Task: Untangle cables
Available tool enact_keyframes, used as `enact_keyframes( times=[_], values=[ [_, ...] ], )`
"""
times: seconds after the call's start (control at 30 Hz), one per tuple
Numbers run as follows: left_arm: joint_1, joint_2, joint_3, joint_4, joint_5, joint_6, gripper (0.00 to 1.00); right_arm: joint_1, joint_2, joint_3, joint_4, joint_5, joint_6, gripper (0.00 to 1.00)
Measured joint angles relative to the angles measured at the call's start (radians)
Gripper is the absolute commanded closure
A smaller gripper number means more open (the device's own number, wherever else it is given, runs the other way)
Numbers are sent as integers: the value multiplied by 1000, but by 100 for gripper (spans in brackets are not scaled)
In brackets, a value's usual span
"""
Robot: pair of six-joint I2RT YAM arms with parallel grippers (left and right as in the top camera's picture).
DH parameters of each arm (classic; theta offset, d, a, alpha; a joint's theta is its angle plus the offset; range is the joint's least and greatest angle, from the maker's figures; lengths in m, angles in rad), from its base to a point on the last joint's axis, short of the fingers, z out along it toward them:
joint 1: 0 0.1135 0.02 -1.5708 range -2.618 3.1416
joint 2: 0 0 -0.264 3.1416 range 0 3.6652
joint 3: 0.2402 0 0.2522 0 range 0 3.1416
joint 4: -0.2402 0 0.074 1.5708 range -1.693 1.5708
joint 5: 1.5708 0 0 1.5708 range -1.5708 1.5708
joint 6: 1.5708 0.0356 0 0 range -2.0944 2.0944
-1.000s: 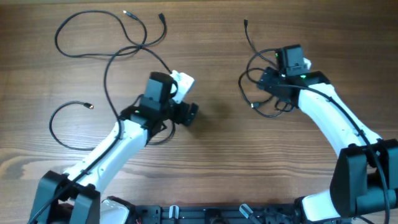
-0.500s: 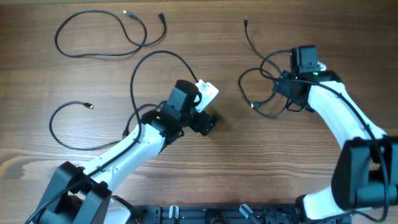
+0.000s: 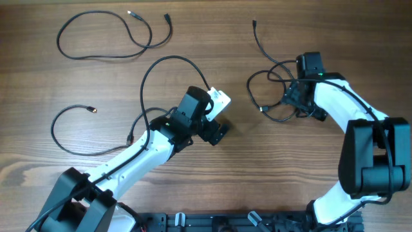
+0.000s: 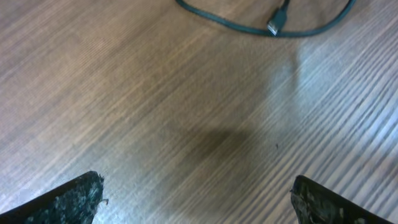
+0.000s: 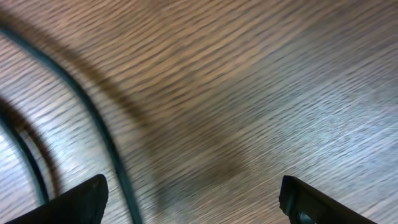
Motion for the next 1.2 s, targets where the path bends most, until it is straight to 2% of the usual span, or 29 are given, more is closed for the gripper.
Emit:
enact_keyframes(
  times=[0.13,0.47,0.87,1.2],
  values=[
    [0,0,0,-41,2,0,0,-37,0,0,0,11,-19,10],
    [0,0,0,-43,124,0,0,-41,0,0,-42,13,-34,11],
    [0,0,0,-61,142,0,0,-41,0,0,-36,14,-53,10],
    [0,0,0,-53,142,0,0,-73,0,0,31,14,-124,8]
  ],
)
